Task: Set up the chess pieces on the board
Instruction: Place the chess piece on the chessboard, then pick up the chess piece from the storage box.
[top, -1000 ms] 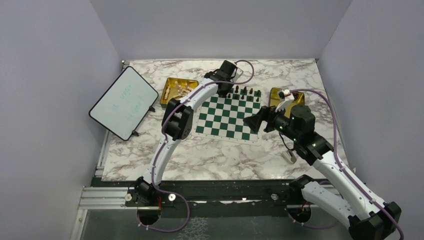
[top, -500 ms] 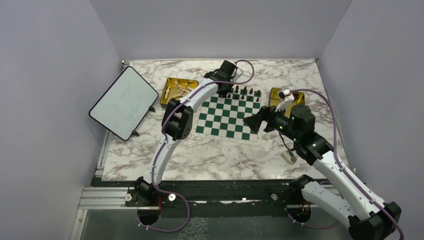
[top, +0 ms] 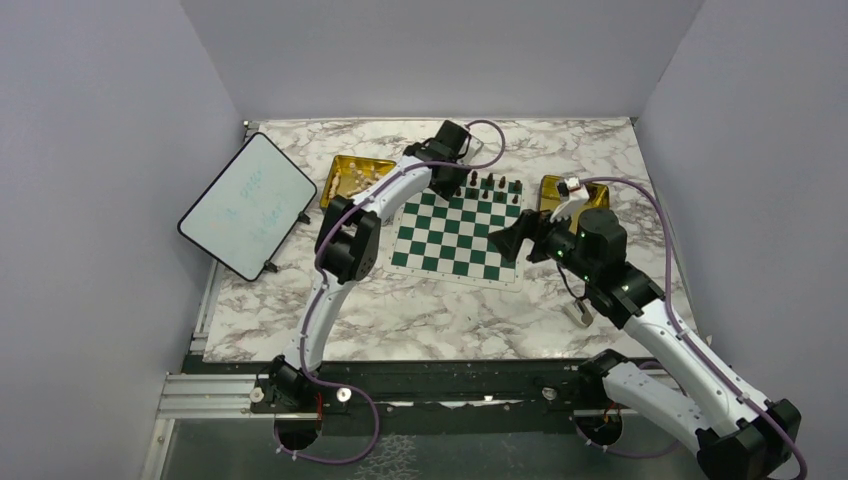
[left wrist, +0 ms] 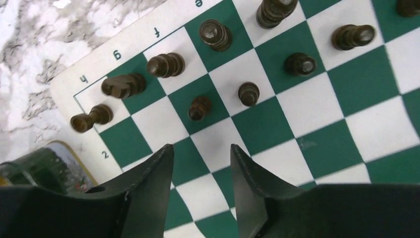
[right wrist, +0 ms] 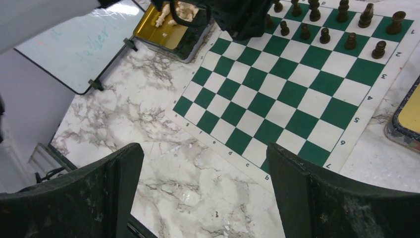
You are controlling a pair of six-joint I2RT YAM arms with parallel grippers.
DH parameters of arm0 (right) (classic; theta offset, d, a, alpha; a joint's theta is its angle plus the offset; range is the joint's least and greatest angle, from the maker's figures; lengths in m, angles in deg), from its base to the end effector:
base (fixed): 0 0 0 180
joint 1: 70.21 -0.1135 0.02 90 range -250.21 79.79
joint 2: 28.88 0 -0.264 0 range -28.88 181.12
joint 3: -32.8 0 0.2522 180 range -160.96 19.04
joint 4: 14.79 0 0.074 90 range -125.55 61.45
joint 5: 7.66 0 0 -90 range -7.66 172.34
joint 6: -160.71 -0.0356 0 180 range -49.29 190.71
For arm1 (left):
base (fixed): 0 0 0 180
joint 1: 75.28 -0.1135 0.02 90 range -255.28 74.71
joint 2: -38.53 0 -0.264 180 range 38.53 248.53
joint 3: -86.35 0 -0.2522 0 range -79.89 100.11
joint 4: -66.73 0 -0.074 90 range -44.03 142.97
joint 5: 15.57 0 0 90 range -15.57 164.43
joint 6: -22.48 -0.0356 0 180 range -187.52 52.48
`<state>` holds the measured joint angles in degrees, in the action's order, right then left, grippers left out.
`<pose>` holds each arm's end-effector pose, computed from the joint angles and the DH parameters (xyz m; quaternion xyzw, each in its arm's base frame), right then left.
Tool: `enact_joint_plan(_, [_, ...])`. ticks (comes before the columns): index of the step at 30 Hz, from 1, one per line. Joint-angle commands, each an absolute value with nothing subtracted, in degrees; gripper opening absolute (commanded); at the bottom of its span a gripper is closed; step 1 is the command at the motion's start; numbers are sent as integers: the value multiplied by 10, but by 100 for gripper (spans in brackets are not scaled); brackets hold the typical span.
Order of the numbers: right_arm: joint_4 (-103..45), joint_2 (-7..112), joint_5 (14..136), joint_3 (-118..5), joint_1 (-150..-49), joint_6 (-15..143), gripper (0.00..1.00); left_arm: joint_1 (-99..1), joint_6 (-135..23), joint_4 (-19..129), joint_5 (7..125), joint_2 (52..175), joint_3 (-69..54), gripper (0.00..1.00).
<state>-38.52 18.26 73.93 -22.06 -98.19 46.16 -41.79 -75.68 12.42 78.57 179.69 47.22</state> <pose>0.1700 0.0962 0.3108 -0.0679 0.7949 0.3181 0.5123 0.4528 -0.2965 0.1885 0.3282 0.8937 -0.0330 0.3040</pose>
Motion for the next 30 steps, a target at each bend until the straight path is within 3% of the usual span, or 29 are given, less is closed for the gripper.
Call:
enact_joint_plan(1, [-378,195,786,-223,-979,471,100,-419,-739,132,763,1701,454,50])
enact_joint_plan(6, [-374,212,890,-221,-979,457,100,-422,-706,132,745,1637,430,60])
enact_joint_plan(8, [-376,223,931,-228,-979,467,100,-423,-684,132,733,1607,411,72])
enact_joint_plan(9, [-375,230,949,-233,-979,473,100,-424,-679,132,725,1592,399,91])
enact_joint_plan(10, [-370,239,964,-236,-979,482,100,-425,-670,132,720,1575,383,99])
enact_joint_plan(21, [-358,414,1112,-310,-965,580,98,-440,-634,248,735,1301,55,99])
enact_joint_plan(25, [-333,473,1114,-334,-933,598,93,-439,-660,356,683,1181,-114,99])
enact_joint_plan(30, [-311,547,1137,-361,-873,603,81,-439,-605,484,734,1028,-279,99])
